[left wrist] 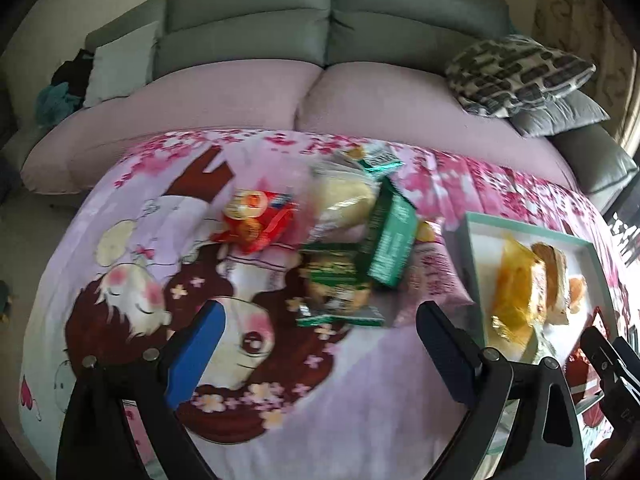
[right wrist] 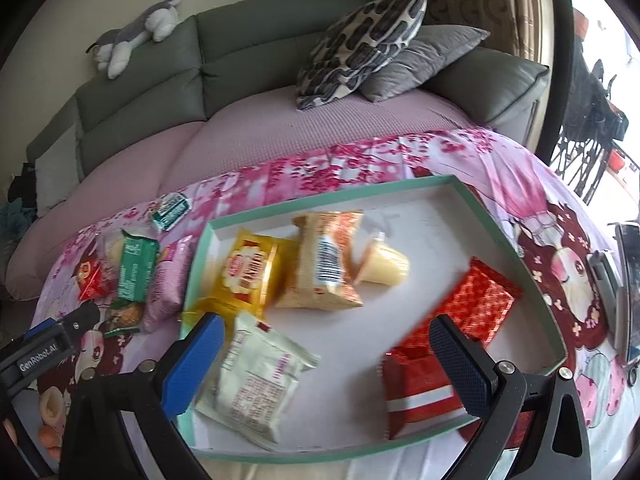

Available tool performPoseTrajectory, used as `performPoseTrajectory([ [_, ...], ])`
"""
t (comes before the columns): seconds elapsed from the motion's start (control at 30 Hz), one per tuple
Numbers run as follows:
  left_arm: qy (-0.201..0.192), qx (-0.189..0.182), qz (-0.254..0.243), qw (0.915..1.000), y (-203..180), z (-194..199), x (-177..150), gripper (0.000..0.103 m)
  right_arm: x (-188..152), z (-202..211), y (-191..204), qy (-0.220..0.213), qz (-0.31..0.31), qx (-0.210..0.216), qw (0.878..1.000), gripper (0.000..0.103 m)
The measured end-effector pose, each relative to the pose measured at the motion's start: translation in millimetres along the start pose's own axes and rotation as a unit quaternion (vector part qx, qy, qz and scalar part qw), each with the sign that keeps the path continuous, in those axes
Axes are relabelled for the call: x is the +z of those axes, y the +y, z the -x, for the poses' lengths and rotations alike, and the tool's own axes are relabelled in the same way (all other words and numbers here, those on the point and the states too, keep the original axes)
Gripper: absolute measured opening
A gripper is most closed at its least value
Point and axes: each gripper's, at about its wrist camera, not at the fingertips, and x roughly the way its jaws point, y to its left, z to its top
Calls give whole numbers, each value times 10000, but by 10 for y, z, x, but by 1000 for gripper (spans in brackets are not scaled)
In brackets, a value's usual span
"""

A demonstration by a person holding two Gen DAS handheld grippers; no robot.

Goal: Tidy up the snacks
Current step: 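Withdraw both open tools from the tray back to the snack pile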

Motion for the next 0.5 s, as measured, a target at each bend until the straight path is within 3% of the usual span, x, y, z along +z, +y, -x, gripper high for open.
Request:
performPoseTrajectory([
  [0.13,-12,105,158,9998,186,10,21,96,-2,10,190,-106,169,9,9998,103],
  [0.5,-14,228,598,9980,664,41,63,96,-36,-37,778,-86,472,571,9972,103],
])
